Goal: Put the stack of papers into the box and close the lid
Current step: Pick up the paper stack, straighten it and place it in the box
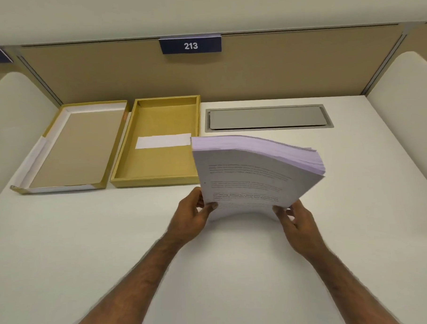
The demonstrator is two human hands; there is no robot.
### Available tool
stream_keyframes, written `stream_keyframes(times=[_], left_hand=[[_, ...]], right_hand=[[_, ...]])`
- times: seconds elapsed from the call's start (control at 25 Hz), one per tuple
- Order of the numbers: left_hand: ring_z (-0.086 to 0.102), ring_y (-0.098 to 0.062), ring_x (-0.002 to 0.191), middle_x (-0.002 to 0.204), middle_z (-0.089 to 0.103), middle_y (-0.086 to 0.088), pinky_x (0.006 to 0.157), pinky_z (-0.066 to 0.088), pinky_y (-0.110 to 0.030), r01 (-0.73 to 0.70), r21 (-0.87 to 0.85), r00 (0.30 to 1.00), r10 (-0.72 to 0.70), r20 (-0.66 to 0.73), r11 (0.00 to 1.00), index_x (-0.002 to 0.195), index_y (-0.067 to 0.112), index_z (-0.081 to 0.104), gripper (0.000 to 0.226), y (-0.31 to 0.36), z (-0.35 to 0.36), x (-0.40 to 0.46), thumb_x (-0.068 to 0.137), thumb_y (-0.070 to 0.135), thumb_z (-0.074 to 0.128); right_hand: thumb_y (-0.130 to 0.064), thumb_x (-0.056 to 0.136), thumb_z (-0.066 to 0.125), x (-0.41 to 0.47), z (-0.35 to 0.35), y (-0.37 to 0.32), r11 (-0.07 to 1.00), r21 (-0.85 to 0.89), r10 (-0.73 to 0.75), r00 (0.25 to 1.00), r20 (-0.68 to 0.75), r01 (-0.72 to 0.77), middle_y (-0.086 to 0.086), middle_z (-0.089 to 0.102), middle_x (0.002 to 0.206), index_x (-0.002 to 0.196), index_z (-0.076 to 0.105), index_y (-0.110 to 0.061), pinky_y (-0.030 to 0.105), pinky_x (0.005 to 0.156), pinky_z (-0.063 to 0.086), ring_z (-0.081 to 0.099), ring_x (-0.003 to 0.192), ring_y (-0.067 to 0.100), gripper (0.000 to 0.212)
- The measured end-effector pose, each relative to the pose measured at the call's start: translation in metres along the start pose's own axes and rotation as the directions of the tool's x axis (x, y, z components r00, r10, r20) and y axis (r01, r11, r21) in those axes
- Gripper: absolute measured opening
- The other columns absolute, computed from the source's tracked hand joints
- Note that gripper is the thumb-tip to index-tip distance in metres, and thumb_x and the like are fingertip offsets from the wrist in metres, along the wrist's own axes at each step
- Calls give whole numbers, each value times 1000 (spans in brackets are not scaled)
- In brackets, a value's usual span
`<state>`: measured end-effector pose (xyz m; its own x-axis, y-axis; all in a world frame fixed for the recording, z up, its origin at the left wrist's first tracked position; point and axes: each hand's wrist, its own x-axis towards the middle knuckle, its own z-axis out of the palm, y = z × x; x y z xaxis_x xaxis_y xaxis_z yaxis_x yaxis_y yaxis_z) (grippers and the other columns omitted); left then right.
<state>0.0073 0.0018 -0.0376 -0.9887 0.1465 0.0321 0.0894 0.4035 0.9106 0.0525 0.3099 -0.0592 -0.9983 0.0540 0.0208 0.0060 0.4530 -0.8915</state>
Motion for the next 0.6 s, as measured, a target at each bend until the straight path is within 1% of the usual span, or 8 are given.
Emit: stream_keyframes(times=[0.12,0.2,0.28,0.32,0.36,0.44,0.52,0.6], left_hand=[[76,-16,102,118,79,9,87,62,-39,-17,-9,999,17,27,1000,125,15,68,31,-6,-38,3,96,25,75],[76,-14,106,121,79,12,88,64,-34,26,-37,998,-24,65,999,126,21,69,38,-11,-77,10,93,38,76],[77,-13,111,123,79,12,92,63,-33,99,-87,989,-88,115,991,126,23,70,43,-17,-120,23,89,43,78],[77,-13,112,122,80,11,94,63,-33,136,-108,984,-122,133,985,125,22,70,42,-22,-142,34,89,40,80],[78,-14,111,120,81,9,95,63,-34,168,-112,978,-152,140,979,123,20,71,38,-28,-161,46,89,34,82],[80,-19,109,116,83,4,96,64,-44,244,-99,963,-228,147,965,121,16,72,33,-41,-196,74,91,25,82],[80,-24,108,114,84,-1,98,62,-53,327,-102,935,-306,179,940,122,9,71,34,-54,-226,102,93,23,81],[79,-27,111,115,84,-6,101,60,-56,388,-89,908,-363,211,917,123,4,70,38,-64,-244,128,94,26,80]], right_hand=[[-38,107,62,3,20,-21,1000,-2,-23,1000,0,23,-41,72,126,137,61,-35,15,79,59,77,104,4,30],[-46,104,62,13,37,-49,999,22,-32,999,28,32,-35,74,129,134,63,-44,13,78,59,77,106,1,31],[-45,103,64,32,61,-78,998,57,-27,998,62,24,-31,76,131,130,64,-55,13,83,60,77,111,0,29],[-41,103,67,46,77,-91,997,80,-17,997,80,11,-28,77,132,130,66,-56,15,87,60,77,113,1,30],[-38,102,69,61,91,-102,995,102,-5,995,100,-5,-26,78,133,130,68,-53,16,91,61,77,116,1,31],[-35,100,71,95,118,-118,988,151,18,990,143,-39,-21,81,132,131,72,-44,22,96,62,78,118,5,32],[-31,100,73,135,143,-127,978,180,70,982,177,-103,-12,83,131,133,75,-33,35,102,62,80,120,13,33],[-22,104,74,173,165,-133,970,169,139,967,215,-177,-3,84,130,134,76,-19,45,103,63,81,119,20,30]])
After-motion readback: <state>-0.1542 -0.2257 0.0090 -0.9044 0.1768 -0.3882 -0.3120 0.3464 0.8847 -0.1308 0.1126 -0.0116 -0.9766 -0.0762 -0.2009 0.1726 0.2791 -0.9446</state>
